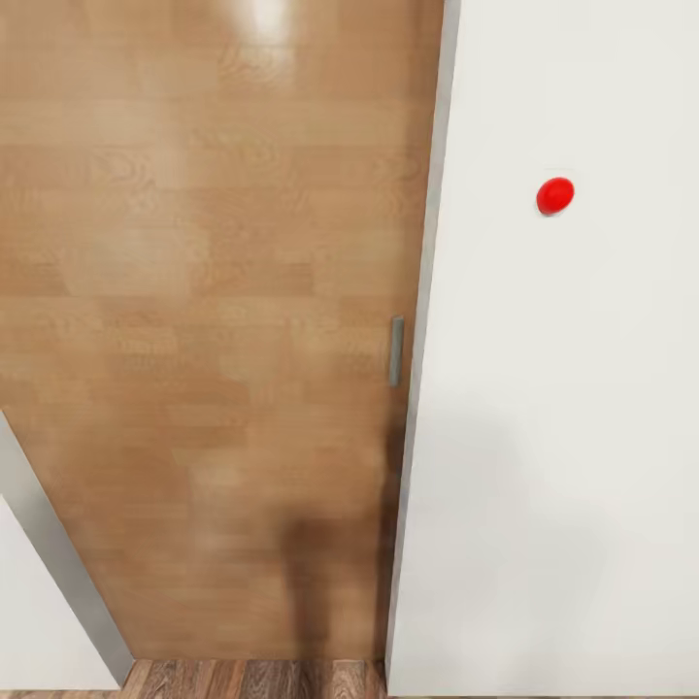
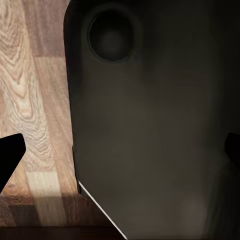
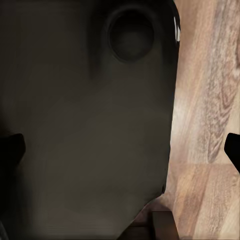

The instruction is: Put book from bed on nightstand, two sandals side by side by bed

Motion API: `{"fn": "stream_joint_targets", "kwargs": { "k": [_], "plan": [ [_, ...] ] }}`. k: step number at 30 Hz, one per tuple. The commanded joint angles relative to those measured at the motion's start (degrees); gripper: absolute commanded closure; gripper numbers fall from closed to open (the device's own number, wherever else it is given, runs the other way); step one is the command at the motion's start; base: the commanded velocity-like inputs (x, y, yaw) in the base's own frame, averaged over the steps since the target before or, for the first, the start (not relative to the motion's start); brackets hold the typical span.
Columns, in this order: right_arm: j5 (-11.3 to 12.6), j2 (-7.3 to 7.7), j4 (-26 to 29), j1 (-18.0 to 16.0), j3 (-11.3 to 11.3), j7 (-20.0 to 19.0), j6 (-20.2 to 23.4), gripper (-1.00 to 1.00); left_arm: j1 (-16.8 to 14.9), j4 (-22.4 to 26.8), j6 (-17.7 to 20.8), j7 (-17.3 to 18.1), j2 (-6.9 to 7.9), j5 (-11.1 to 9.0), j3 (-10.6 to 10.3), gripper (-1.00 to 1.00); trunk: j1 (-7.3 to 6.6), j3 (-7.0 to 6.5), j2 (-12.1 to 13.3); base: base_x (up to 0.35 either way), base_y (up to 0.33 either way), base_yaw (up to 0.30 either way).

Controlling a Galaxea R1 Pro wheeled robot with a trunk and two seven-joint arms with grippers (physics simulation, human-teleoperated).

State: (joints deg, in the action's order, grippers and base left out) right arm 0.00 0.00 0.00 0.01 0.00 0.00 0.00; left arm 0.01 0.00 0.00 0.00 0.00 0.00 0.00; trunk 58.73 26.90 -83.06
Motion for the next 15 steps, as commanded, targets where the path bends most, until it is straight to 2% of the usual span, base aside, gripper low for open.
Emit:
{"fn": "stream_joint_targets", "kwargs": {
  "k": [1, 15],
  "plan": [
    [-0.1, 0.09, 0.1, 0.1, -0.3, -0.3, 0.2, -1.00, -0.1, 0.3, 0.0, 0.1, -0.26, 0.1, 0.0, -1.00, 0.00, 0.03, 0.0, 0.000, 0.000, 0.000],
    [0.4, 0.00, 0.1, 0.1, 0.2, -0.2, 0.2, -1.00, -0.1, 2.8, -0.1, 0.1, -0.23, 0.1, 0.0, -1.00, 0.00, 0.03, 0.0, 0.000, 0.000, -0.002]
  ]
}}
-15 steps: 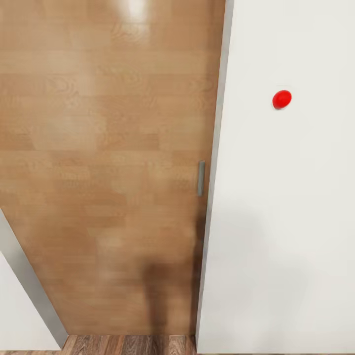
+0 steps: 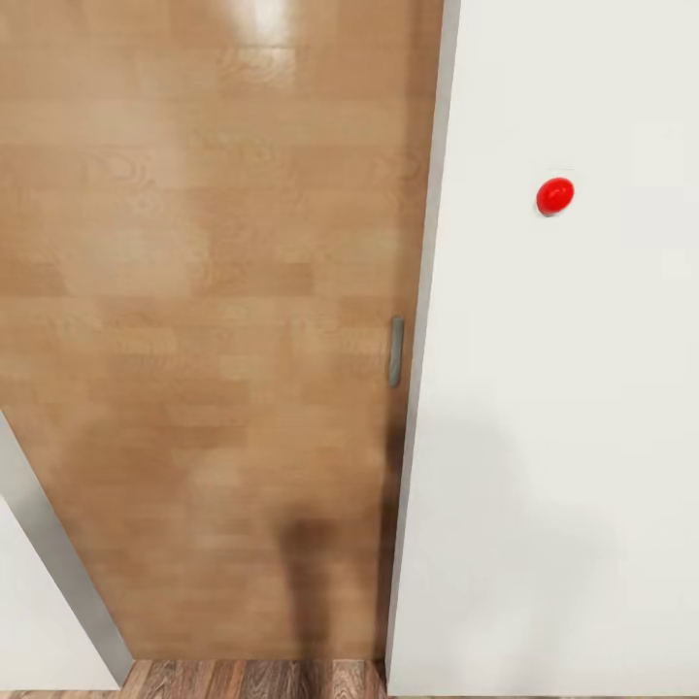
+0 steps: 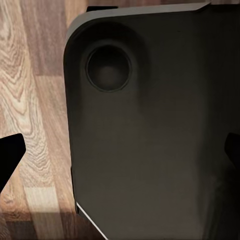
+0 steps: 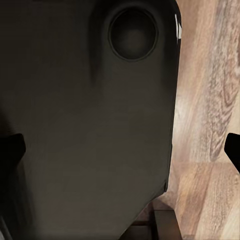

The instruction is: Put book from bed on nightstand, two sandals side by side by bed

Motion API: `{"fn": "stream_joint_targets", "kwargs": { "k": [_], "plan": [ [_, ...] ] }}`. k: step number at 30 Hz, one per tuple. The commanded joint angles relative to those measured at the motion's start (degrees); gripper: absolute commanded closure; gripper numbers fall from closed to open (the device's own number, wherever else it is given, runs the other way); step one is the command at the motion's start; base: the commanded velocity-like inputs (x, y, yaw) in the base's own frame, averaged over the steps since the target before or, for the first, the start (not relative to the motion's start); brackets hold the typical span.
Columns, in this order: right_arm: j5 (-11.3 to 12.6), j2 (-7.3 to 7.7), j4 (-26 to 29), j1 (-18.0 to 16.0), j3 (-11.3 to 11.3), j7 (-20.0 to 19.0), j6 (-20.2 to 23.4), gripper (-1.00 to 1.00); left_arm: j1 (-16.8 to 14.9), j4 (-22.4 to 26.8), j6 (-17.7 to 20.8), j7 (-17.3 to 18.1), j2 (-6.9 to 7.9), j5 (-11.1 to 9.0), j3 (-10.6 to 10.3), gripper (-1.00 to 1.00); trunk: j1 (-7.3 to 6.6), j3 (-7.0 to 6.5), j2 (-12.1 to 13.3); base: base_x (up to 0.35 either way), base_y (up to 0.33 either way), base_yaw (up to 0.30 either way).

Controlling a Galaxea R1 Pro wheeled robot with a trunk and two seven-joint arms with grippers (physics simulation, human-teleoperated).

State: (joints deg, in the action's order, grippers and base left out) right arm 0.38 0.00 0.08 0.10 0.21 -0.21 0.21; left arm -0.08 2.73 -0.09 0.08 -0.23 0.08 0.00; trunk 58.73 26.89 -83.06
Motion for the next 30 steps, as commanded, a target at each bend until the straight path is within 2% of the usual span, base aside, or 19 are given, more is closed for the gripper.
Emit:
{"fn": "stream_joint_targets", "kwargs": {
  "k": [1, 10, 23, 30],
  "plan": [
    [0.1, 0.00, 0.0, 0.0, 0.0, 0.0, 0.0, -1.00, 0.0, 0.1, -0.1, 0.0, 0.02, 0.0, 0.0, -1.00, 0.00, 0.04, 0.0, 0.000, 0.000, -0.115],
    [0.1, 0.00, 0.0, 0.0, 0.1, 0.0, 0.1, -1.00, 0.0, 0.1, -0.2, 0.0, 0.05, 0.0, 0.0, -1.00, 0.00, 0.04, 0.0, 0.000, 0.000, -0.239],
    [0.1, 0.00, 0.0, 0.0, 0.1, -0.1, 0.1, -1.00, 0.0, 0.2, -2.9, 0.0, 0.04, 0.1, 0.0, -1.00, 0.00, 0.04, 0.0, 0.000, 0.000, -0.282],
    [0.1, 0.00, 0.0, 0.0, 0.1, -0.1, 0.1, -1.00, 0.0, 0.3, -5.9, 0.0, -0.03, 0.0, 0.0, -1.00, 0.00, 0.04, 0.0, 0.000, 0.000, -0.283]
  ]
}}
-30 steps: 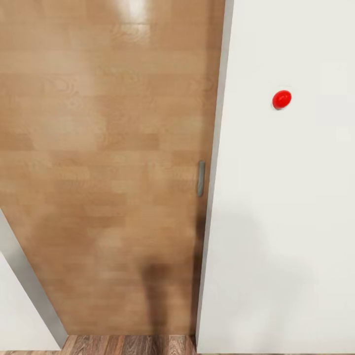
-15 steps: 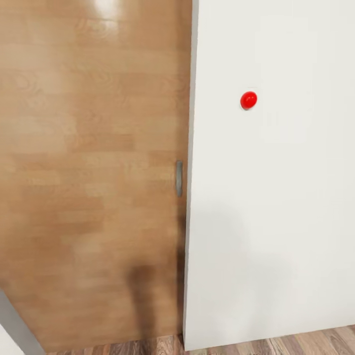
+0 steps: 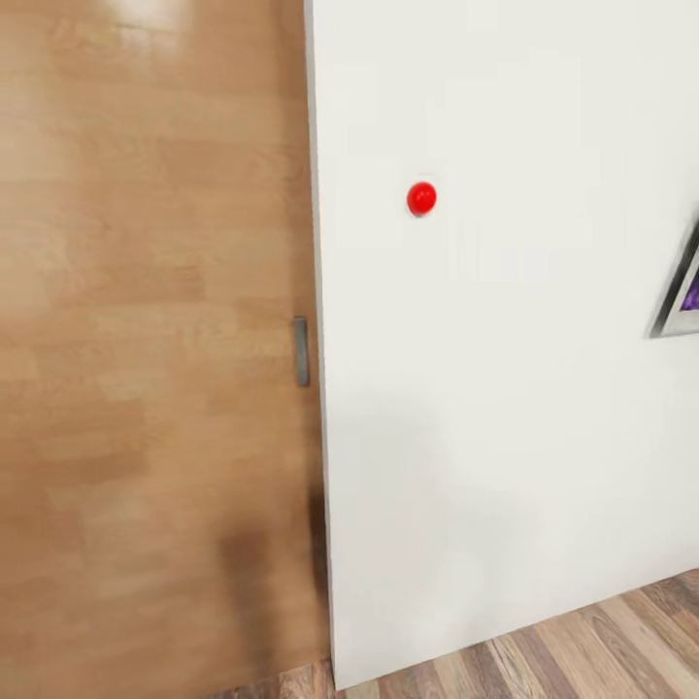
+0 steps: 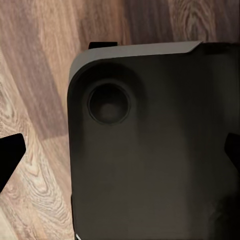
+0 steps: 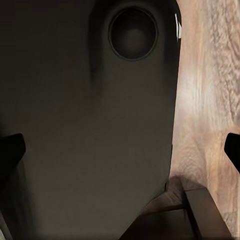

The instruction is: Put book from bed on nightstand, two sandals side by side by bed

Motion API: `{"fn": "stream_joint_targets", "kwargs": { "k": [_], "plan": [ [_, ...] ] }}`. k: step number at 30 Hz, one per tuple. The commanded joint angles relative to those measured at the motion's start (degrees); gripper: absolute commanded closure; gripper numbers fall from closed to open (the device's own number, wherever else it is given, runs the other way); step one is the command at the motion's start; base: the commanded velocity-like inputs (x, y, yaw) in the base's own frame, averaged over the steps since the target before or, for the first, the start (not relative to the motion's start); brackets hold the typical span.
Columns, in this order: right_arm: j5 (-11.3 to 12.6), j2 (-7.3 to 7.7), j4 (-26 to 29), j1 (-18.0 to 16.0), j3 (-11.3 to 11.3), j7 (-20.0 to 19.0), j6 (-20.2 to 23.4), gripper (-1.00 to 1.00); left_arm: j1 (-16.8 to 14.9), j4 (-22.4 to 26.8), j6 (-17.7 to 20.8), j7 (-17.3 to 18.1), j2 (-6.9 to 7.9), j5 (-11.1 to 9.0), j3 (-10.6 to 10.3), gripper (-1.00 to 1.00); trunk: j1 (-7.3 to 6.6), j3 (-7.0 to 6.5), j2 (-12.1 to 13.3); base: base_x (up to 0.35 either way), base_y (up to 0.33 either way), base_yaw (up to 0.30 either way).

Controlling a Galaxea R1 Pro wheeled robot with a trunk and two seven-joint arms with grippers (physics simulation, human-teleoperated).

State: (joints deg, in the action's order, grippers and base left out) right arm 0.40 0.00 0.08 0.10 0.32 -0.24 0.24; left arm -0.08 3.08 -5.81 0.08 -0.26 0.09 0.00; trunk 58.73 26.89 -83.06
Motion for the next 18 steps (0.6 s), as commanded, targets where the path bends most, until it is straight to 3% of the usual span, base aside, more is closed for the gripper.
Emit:
{"fn": "stream_joint_targets", "kwargs": {
  "k": [1, 18],
  "plan": [
    [0.0, 0.00, 0.0, 0.0, 0.1, 0.0, 0.0, -1.00, 0.0, 0.0, -1.0, 0.0, 0.04, 0.0, 0.0, -1.00, 0.00, 0.04, 0.0, 0.000, 0.000, -0.283],
    [0.0, 0.01, 0.0, 0.0, 0.1, 0.0, 0.0, -1.00, 0.0, 0.0, -2.3, 0.0, 0.01, 0.0, 0.0, -1.00, 0.00, 0.04, 0.0, 0.000, 0.000, -0.284]
  ]
}}
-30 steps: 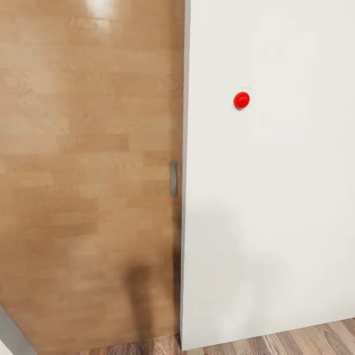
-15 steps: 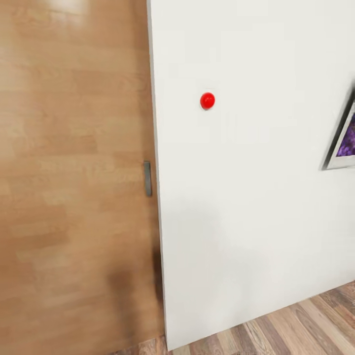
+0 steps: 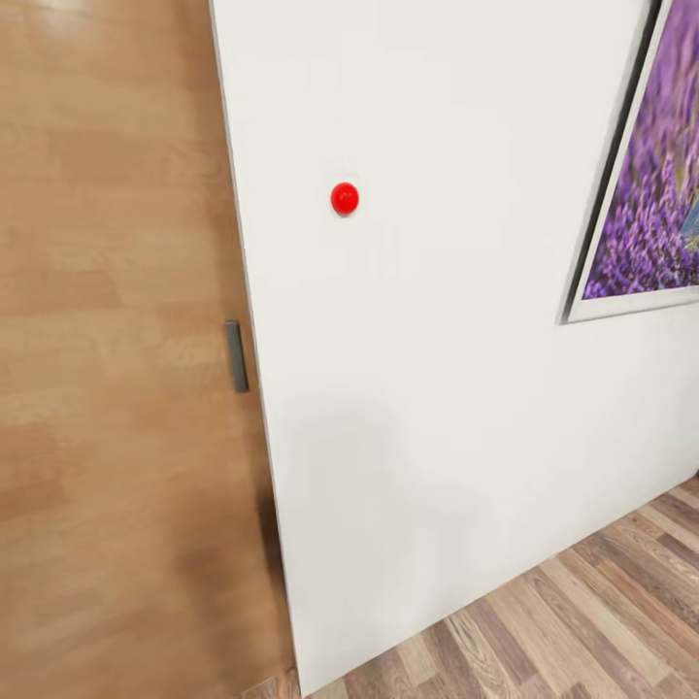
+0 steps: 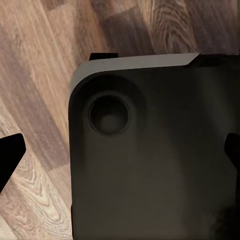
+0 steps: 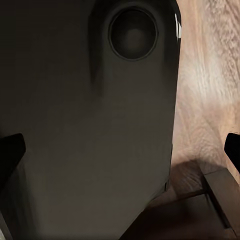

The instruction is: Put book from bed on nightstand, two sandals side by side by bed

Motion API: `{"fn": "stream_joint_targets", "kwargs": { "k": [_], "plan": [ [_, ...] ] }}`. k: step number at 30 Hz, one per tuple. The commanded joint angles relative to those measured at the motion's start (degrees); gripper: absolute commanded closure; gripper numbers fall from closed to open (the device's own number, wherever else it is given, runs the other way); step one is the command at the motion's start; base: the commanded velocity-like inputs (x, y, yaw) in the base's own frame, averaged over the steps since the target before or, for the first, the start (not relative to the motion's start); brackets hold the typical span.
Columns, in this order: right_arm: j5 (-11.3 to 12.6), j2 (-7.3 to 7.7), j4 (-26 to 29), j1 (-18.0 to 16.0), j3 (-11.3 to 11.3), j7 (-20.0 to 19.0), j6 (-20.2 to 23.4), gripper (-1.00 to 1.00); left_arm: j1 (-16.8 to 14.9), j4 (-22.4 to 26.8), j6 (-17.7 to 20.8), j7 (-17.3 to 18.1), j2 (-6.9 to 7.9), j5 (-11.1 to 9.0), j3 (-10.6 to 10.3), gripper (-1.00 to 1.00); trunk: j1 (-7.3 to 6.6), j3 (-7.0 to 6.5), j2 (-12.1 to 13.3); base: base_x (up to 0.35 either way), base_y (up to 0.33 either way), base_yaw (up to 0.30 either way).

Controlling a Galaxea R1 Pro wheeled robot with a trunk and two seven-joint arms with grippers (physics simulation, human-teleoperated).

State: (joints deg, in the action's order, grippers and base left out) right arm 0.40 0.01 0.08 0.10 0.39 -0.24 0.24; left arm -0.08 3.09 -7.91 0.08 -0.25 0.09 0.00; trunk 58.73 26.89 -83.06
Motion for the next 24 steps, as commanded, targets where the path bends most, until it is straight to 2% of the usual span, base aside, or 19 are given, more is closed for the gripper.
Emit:
{"fn": "stream_joint_targets", "kwargs": {
  "k": [1, 24],
  "plan": [
    [0.0, 0.00, 0.0, 0.0, 0.0, 0.0, 0.0, -1.00, 0.0, 0.0, -0.2, 0.0, 0.00, 0.0, 0.0, -1.00, 0.00, 0.04, 0.0, 0.000, 0.000, -0.285],
    [0.0, -0.01, 0.0, 0.0, 0.1, 0.0, 0.0, -1.00, 0.0, 0.0, -0.2, 0.0, 0.02, 0.1, 0.0, -1.00, 0.00, 0.04, 0.0, 0.000, 0.000, -0.285]
  ]
}}
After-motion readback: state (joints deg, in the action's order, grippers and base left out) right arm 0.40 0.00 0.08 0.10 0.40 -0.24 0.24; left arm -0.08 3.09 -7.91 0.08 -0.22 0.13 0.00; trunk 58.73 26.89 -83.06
